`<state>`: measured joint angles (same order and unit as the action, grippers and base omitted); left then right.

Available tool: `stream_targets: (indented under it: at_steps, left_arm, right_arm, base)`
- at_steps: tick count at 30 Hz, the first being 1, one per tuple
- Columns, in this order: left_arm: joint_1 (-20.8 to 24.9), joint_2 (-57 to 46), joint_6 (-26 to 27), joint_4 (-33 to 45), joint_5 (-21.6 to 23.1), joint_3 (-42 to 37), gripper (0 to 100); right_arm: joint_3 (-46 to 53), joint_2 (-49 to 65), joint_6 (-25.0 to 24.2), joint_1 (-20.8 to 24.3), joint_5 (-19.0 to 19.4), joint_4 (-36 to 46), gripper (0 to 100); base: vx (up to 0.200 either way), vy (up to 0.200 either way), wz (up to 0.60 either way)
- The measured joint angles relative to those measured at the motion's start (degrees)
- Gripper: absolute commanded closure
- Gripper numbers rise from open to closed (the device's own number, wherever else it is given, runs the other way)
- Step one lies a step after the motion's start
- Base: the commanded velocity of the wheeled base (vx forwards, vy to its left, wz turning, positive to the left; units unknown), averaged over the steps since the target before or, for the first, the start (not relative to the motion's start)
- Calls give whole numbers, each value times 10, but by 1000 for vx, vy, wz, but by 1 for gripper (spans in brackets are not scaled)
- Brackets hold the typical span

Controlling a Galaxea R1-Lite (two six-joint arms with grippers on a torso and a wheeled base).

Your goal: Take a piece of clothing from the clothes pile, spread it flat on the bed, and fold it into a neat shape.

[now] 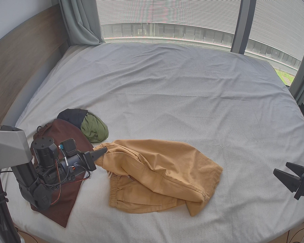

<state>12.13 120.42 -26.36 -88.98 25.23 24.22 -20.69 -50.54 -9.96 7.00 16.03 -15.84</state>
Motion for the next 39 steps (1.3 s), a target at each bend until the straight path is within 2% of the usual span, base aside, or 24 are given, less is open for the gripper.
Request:
stream_targets:
  at_steps: [10,14,19,27,39]
  left_arm:
    - [0,0,1,0,0,-1,100]
    - [1,0,1,0,0,-1,100]
    - [5,0,1,0,0,-3,100]
    - [5,3,1,0,0,-2,100]
    - [0,6,1,0,0,1,100]
  right_arm:
    - [-7,-64,-1,-1,41,-1,0]
    - [-11,-95,0,1,71,-2,0]
    - [-12,-147,1,3,95,-65,0]
    - [-2,-228,0,9,103,-153,0]
    - [7,-314,-23,19,144,-178,0]
  base:
    - [0,0,0]
    - [0,0,0]
    - [0,0,0]
    - [0,0,0]
    - [0,0,0]
